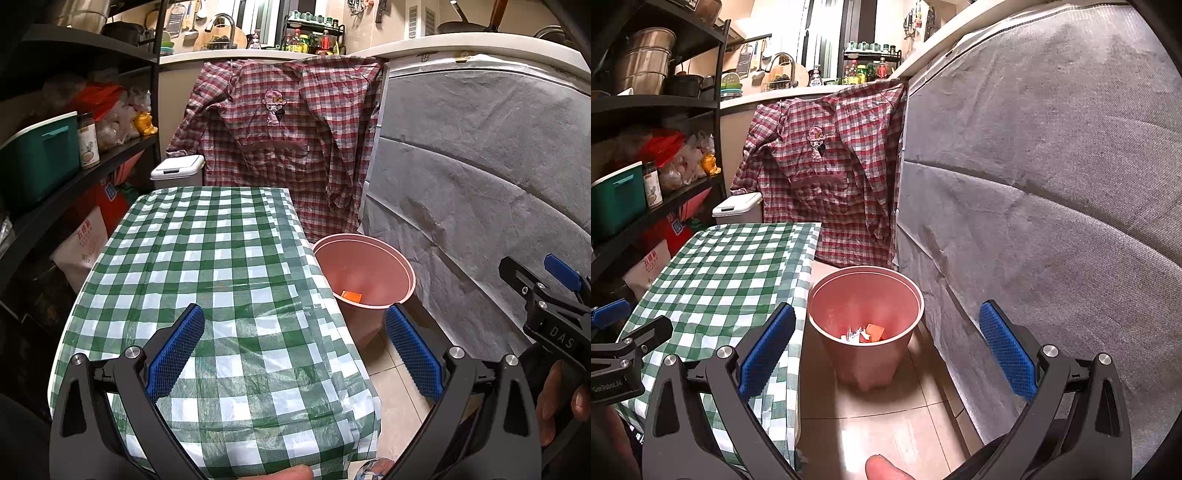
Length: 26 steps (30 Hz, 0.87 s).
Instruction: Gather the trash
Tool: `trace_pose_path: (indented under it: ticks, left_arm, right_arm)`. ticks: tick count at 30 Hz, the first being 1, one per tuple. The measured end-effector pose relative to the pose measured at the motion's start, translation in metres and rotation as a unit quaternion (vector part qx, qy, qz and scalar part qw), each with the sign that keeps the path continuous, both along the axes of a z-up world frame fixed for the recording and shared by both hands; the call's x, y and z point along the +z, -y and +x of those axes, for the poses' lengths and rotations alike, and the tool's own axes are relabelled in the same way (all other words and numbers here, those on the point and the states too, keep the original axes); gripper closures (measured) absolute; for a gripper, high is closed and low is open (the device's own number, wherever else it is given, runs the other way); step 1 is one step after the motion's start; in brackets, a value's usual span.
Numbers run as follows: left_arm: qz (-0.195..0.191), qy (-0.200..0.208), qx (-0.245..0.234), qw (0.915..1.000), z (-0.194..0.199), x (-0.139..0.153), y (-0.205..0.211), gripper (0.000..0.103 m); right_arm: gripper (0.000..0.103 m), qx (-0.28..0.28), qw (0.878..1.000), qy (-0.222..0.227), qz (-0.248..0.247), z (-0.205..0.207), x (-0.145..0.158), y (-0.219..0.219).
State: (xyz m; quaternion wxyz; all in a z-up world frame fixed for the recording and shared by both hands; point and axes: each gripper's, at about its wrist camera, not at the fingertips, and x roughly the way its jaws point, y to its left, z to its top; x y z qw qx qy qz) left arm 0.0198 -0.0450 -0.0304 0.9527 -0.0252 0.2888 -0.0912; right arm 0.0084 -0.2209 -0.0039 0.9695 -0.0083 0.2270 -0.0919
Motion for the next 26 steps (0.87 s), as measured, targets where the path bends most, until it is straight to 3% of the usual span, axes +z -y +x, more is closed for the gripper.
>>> trace_pose_path:
  ticks: [26]
  left_arm:
    - [-0.002,-0.007,0.0,1.0,0.0034,-0.0016,0.004,0.008]
  right_arm:
    - [0.005,-0.001,1.0,-0.002,0.0,0.0001,-0.0012,-0.0024]
